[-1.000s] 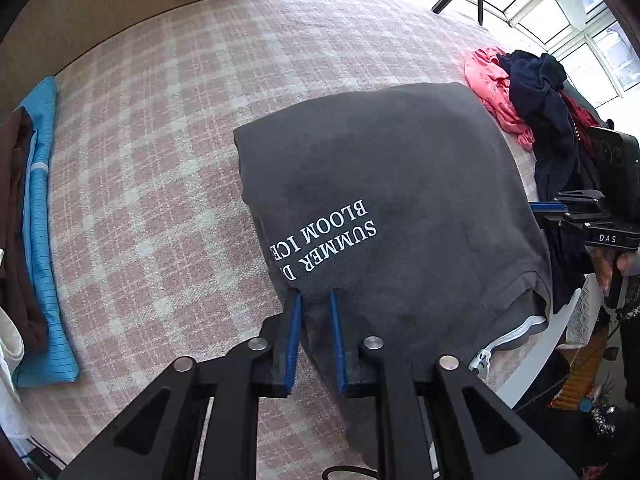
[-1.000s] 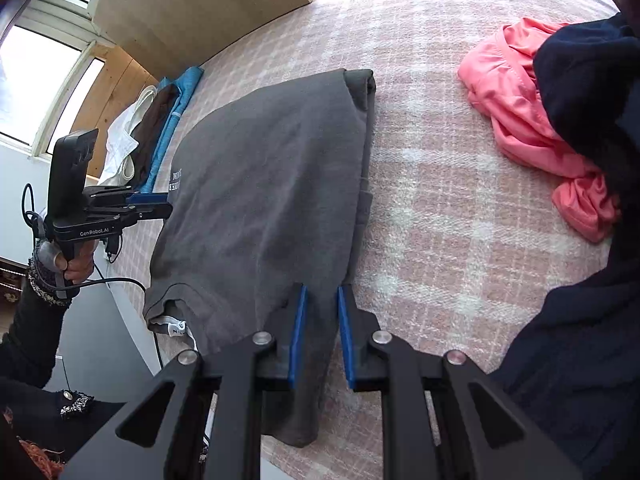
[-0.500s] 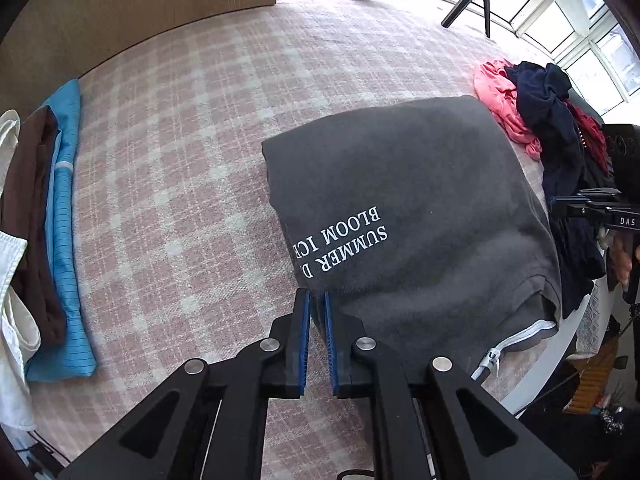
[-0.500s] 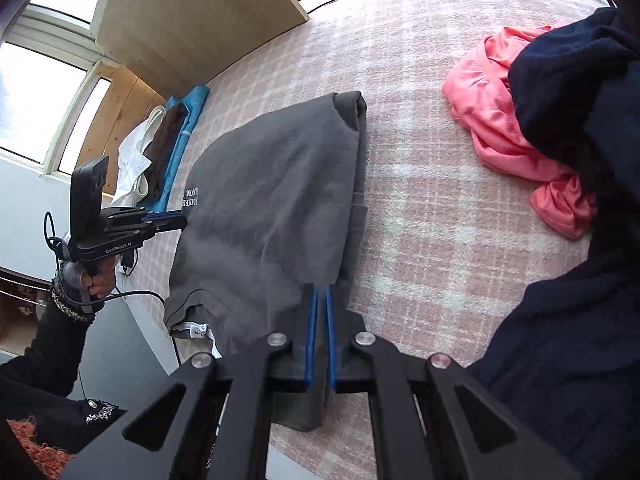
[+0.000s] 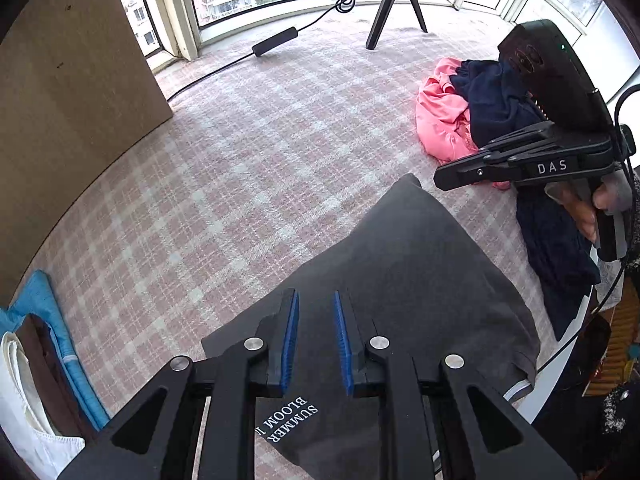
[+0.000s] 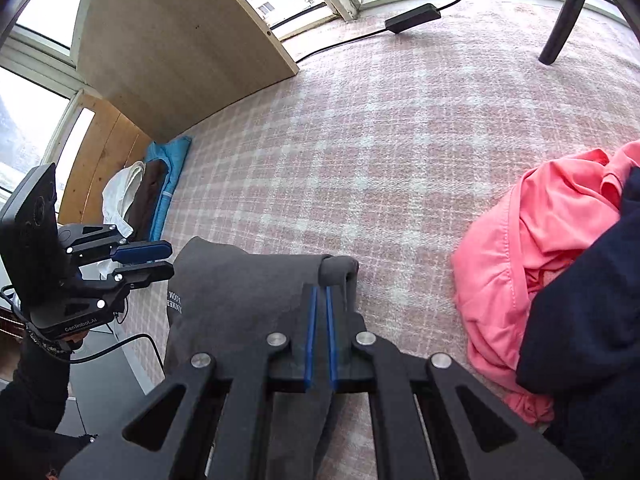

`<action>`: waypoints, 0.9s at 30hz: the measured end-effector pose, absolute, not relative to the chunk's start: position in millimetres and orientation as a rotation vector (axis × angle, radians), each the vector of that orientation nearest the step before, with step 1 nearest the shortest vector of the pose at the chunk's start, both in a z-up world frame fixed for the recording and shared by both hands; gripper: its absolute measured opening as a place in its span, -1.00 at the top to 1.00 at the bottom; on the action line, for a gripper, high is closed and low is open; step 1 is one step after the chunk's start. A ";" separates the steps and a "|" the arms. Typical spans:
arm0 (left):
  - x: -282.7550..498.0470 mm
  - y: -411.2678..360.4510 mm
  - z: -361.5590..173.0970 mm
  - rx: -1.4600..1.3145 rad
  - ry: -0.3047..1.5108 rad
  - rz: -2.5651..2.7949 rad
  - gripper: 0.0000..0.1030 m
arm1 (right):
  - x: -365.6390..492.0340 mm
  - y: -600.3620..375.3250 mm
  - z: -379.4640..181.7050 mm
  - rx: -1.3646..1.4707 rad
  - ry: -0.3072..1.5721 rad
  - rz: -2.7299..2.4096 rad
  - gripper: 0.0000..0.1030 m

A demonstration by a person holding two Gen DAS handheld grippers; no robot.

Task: Fold clothes

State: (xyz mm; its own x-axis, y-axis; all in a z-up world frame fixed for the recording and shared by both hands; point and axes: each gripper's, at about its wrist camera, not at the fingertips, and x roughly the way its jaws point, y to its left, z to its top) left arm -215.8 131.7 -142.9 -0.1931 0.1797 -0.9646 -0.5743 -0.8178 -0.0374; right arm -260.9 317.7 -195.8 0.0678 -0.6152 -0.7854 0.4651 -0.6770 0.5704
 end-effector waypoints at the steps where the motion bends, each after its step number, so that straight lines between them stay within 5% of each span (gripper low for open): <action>1: -216.4 134.2 -152.0 -1.601 0.499 2.032 0.64 | -265.5 314.3 -199.0 1.562 -0.157 -1.714 0.89; 6: -220.1 132.8 -180.6 -1.627 0.539 1.959 0.60 | -288.3 297.6 -215.0 1.603 -0.166 -1.669 0.89; 13: -216.7 123.5 -187.7 -1.572 0.506 1.950 0.78 | -305.0 282.6 -237.4 1.677 -0.244 -1.542 0.89; 20: -216.5 112.8 -191.8 -1.561 0.435 1.933 0.83 | -303.3 294.5 -222.7 1.603 -0.091 -1.646 0.98; 24: -216.9 110.1 -191.9 -1.567 0.404 1.925 0.83 | -322.6 344.4 -212.5 1.621 -0.278 -1.744 0.97; 27: -216.0 111.5 -191.6 -1.564 0.421 1.912 0.83 | -309.1 326.5 -202.2 1.634 -0.226 -1.649 0.85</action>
